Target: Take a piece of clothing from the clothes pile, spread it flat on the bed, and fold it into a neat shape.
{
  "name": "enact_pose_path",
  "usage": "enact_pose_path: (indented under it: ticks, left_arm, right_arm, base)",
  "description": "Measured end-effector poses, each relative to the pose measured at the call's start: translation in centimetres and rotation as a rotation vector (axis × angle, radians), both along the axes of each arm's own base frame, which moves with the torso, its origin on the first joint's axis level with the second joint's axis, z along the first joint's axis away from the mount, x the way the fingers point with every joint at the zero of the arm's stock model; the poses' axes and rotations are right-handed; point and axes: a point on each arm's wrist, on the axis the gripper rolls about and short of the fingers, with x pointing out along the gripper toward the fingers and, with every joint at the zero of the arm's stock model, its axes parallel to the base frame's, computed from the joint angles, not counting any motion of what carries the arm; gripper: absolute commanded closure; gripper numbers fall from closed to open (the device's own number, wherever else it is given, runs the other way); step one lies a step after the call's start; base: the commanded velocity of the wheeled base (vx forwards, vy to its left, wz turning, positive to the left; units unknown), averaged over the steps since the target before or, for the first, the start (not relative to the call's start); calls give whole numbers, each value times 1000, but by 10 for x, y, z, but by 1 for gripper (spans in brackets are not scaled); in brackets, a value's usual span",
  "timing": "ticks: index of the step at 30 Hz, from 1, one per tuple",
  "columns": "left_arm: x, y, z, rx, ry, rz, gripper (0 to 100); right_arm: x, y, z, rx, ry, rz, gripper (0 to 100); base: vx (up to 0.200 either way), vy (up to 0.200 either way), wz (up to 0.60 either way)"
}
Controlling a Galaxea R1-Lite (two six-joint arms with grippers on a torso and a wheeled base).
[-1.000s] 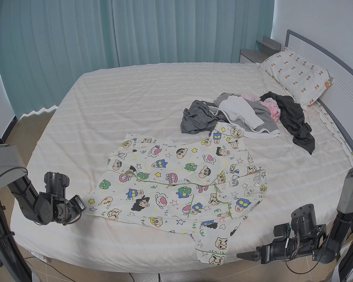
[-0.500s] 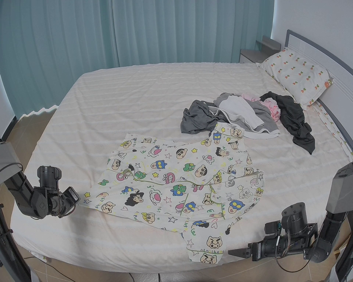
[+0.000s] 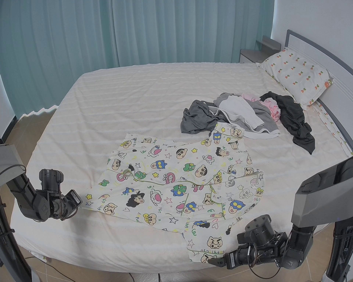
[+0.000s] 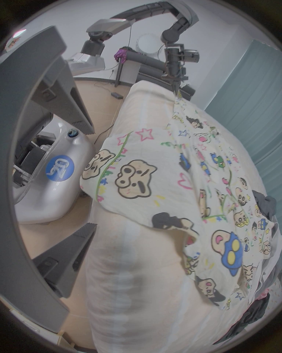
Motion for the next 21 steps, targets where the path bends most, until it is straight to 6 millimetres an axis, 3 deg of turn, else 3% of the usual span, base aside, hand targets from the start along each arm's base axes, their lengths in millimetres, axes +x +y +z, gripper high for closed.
enact_pose_path:
  ticks: [12,21]
  left_arm:
    - [-5,-2,-3,-13,17,-14,100]
    - [-7,-3,-4,-14,23,-17,100]
  right_arm:
    - [5,43,1,-18,44,-145,0]
    - [11,53,-4,-64,-4,-202,0]
  base:
    - [0,0,0]
    - [0,0,0]
